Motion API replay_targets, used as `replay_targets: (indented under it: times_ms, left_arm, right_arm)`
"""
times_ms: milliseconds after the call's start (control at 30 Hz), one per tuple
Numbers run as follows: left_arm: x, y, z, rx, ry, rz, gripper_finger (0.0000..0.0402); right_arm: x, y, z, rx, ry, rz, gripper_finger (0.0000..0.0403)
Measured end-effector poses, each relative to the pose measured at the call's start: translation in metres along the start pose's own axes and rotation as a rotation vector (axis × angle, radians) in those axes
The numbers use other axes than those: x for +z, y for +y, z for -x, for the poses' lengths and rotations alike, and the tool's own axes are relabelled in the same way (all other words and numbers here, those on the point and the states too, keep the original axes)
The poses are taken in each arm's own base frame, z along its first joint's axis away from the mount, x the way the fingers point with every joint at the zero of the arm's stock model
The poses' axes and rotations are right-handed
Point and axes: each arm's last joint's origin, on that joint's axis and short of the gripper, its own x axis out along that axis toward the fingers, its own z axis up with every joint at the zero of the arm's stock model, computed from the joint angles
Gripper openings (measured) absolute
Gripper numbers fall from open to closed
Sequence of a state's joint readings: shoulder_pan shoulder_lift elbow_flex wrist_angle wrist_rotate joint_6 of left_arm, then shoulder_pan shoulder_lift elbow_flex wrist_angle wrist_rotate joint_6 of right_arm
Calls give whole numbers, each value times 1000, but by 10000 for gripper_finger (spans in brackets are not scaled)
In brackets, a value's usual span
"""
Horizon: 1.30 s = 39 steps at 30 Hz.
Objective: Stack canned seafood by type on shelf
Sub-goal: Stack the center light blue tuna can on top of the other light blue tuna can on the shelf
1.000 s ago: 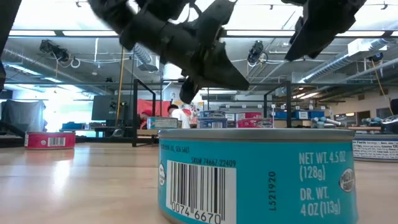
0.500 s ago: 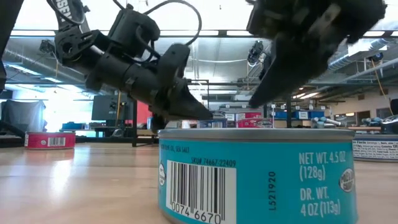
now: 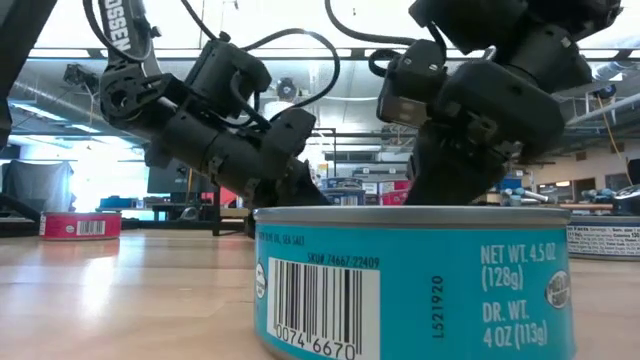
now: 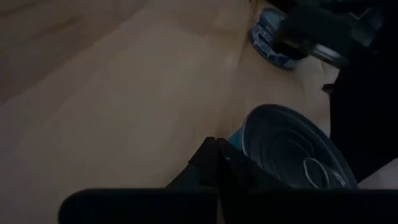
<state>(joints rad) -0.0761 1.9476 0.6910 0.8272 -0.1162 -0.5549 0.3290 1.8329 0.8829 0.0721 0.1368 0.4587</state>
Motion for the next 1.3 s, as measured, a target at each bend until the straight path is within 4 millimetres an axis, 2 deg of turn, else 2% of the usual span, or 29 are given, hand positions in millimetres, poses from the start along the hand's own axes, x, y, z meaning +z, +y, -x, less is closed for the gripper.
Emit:
replay_targets:
  times_ms: [300, 700, 900, 1133, 1300]
  left_arm:
    - [1, -1, -7, -20, 10, -7, 0]
    - [0, -2, -7, -32, 30, -10, 0]
    - [-1, -2, -7, -55, 44, -16, 0]
    - [0, -3, -7, -71, 50, -29, 0]
    - [9, -1, -3, -116, 68, -32, 0]
  right_arm:
    - [14, -10, 9, 4, -45, -29, 3]
    - [41, -19, 42, 15, -176, -101, 3]
    - [45, -28, 43, 5, -184, -126, 3]
    - [45, -29, 42, 22, -175, -127, 6]
    - [45, -28, 42, 49, -161, -125, 6]
